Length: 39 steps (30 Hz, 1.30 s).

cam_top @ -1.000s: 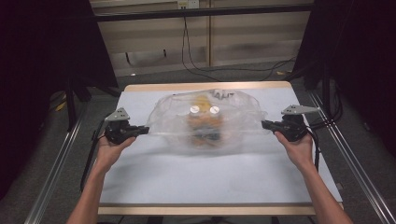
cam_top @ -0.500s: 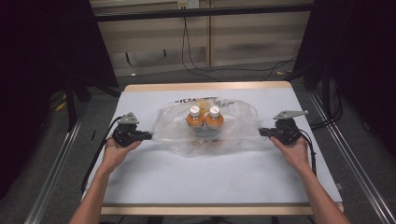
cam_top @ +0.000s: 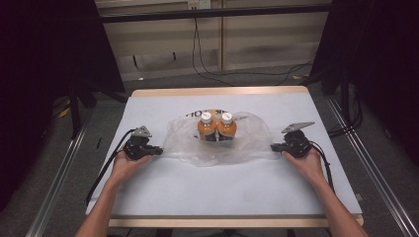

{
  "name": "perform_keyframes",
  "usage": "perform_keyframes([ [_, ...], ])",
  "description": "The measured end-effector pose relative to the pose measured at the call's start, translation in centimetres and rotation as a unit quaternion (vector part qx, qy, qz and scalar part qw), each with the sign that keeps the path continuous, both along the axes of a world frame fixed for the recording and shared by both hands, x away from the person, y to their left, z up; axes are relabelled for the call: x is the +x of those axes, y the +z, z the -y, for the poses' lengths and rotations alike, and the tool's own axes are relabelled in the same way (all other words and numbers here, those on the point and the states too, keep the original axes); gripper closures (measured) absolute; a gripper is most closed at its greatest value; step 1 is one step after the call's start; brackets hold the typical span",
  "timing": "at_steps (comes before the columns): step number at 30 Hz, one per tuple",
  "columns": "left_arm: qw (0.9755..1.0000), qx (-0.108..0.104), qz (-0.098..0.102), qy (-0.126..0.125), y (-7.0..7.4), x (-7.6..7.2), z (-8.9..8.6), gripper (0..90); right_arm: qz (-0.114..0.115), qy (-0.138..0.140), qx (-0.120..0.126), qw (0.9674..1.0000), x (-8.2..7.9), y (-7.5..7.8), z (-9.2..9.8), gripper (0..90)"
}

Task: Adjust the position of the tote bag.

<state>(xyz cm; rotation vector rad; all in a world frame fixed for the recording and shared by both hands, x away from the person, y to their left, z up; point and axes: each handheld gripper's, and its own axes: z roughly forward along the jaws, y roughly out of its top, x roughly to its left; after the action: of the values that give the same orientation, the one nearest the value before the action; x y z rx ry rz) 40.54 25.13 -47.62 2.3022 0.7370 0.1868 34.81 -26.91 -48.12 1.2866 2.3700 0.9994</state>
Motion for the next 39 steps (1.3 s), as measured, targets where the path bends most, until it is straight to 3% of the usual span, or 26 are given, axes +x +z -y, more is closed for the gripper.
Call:
perform_keyframes([
  [6,1.0,-0.005,-0.003,0.0,0.0,-0.2,0.0,88.4,0.007,-0.001,0.0,1.0,-0.1,-0.1,0.1,89.1],
  [8,0.9999,-0.009,0.002,0.005,0.0,-0.2,-0.2,83.3,0.014,0.0,0.004,0.9999,-0.3,-0.2,0.2,80.9],
  [10,0.9994,-0.031,0.0,0.014,0.2,-0.2,-0.6,76.1,0.02,0.004,0.012,0.9997,-0.4,-0.1,0.5,76.1],
  [11,0.9994,-0.031,0.0,0.014,0.2,-0.2,-0.6,74.1,0.02,0.004,0.012,0.9997,-0.4,-0.1,0.5,76.1],
  [12,0.999,-0.04,0.008,0.015,0.5,-0.2,-0.9,69.8,0.03,0.004,0.025,0.9992,-0.5,0.2,0.8,67.9],
  [14,0.9977,-0.066,0.0,0.017,0.8,-0.2,-1.3,61.4,0.04,0.001,0.038,0.9985,-0.7,0.6,0.9,59.8],
  [18,0.9954,-0.092,0.014,0.024,1.8,-0.6,-1.7,48.9,0.063,0.008,0.055,0.9964,-1.2,1.3,0.9,46.1],
  [19,0.9954,-0.092,0.014,0.024,1.8,-0.6,-1.7,45.6,0.063,0.008,0.055,0.9964,-1.2,1.3,0.9,46.1],
  [23,0.991,-0.127,0.029,0.033,3.0,-0.7,-2.3,37.5,0.091,0.006,0.081,0.9925,-1.8,2.8,1.0,37.1],
  [31,0.9845,-0.162,0.06,0.03,5.2,-1.4,-2.8,33.0,0.12,0.004,0.104,0.9873,-2.3,4.5,1.2,33.8],
  [34,0.9829,-0.166,0.072,0.032,5.8,-1.7,-2.7,32.1,0.128,0.008,0.108,0.9859,-2.5,5.0,0.9,33.9],
  [35,0.9829,-0.166,0.072,0.032,5.8,-1.7,-2.7,33.6,0.131,0.011,0.109,0.9853,-2.5,5.2,0.7,34.7],
  [36,0.9806,-0.175,0.082,0.03,6.2,-1.9,-2.6,36.0,0.134,0.012,0.11,0.9848,-2.6,5.4,0.5,35.1],
  [37,0.9806,-0.175,0.082,0.03,6.2,-1.9,-2.6,39.5,0.134,0.012,0.11,0.9848,-2.6,5.4,0.5,35.1],
  [39,0.9796,-0.18,0.09,0.005,6.9,-2.4,-1.8,46.7,0.142,0.021,0.122,0.9821,-2.7,6.2,0.0,39.7],
])
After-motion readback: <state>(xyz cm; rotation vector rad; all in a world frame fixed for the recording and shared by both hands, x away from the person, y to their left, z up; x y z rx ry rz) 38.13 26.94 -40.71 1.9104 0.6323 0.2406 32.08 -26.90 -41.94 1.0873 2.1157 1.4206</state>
